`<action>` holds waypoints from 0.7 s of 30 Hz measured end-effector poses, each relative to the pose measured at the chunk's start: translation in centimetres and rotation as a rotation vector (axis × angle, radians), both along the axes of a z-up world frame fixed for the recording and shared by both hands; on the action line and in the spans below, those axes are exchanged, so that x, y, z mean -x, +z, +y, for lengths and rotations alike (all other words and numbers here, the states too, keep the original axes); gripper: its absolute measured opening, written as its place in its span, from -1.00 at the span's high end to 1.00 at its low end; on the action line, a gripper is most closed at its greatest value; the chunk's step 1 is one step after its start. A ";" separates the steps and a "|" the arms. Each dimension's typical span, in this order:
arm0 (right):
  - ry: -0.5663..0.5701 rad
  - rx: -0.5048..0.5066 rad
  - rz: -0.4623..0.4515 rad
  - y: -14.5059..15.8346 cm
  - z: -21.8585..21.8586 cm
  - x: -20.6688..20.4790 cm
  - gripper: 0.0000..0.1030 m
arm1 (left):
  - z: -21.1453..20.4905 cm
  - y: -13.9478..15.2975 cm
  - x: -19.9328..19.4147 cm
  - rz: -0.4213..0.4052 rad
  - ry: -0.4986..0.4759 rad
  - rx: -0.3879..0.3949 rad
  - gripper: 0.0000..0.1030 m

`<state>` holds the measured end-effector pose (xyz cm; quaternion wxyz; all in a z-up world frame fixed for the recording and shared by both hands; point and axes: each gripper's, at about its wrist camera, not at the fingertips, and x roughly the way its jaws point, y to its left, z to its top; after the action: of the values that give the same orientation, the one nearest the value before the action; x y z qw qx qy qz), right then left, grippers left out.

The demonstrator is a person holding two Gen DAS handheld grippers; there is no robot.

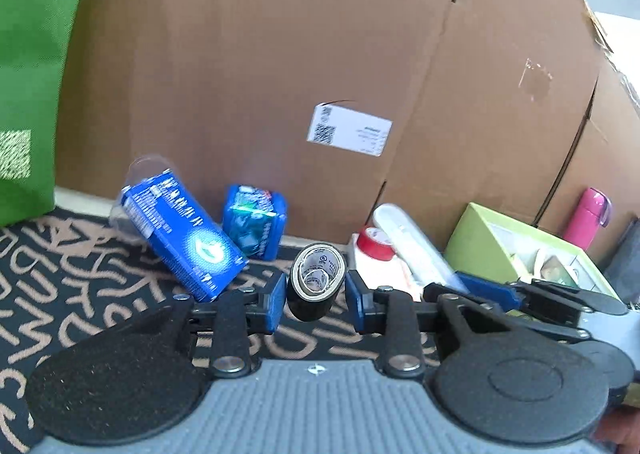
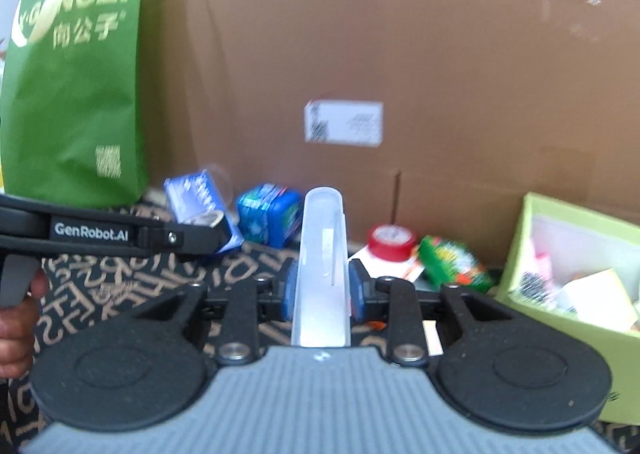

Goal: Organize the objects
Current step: 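Carry tape roll and plastic case into the lime-green box and open both tools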

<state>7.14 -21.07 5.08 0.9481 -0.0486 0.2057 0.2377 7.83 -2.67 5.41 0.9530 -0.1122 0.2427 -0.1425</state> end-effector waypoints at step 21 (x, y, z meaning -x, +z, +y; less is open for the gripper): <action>-0.415 -0.255 -0.157 4.2 -14.5 0.4 0.48 | -15.4 4.9 -3.1 -0.092 -0.309 0.050 0.35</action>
<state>6.71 -35.56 9.26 0.9880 0.0966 0.1055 0.0577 10.91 -18.07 10.36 0.9267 -0.0905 0.2096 -0.2985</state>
